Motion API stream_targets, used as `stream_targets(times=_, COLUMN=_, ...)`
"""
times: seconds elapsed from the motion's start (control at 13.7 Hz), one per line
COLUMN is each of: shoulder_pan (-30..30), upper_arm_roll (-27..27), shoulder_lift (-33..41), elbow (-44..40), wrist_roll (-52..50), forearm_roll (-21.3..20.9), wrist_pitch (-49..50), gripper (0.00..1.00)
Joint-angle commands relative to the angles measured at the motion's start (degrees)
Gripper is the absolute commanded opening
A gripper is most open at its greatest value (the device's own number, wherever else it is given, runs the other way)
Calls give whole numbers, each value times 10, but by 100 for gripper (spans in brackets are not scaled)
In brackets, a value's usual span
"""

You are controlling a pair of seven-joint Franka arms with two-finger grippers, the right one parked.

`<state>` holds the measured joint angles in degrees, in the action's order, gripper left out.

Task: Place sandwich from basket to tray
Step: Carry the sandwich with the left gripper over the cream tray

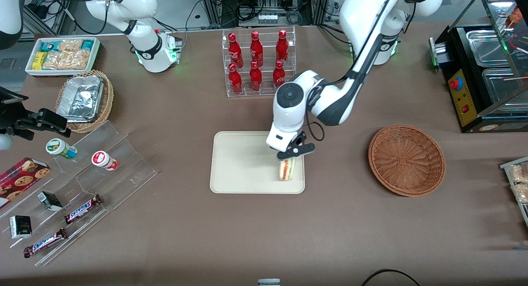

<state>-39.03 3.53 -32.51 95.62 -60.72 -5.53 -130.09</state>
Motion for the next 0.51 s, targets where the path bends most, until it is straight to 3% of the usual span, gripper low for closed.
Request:
stream_targets(times=0.0, shoulder_pan=-19, upper_arm_roll=-11, shoulder_lift=-24, elbow=-20, wrist_roll=-28, forearm_roll=-25, wrist_pitch=-13, gripper=2)
stream_targets(times=0.29, shoulder_pan=-21, upper_arm_roll=-10, shoulder_lift=-51, elbow=-22, wrist_roll=-74, forearm_roll=-69, wrist_pitch=-24, gripper=4)
stream_targets(times=0.37, shoulder_pan=-22, upper_arm_roll=-11, shoulder_lift=-55, elbow=-21, wrist_roll=-74, forearm_roll=-70, wrist_pitch=-31, gripper=16)
stream_targets(times=0.44, shoulder_pan=-22, upper_arm_roll=-10, shoulder_lift=-59, elbow=-21, wrist_roll=-73, forearm_roll=-71, wrist_pitch=-45, gripper=46)
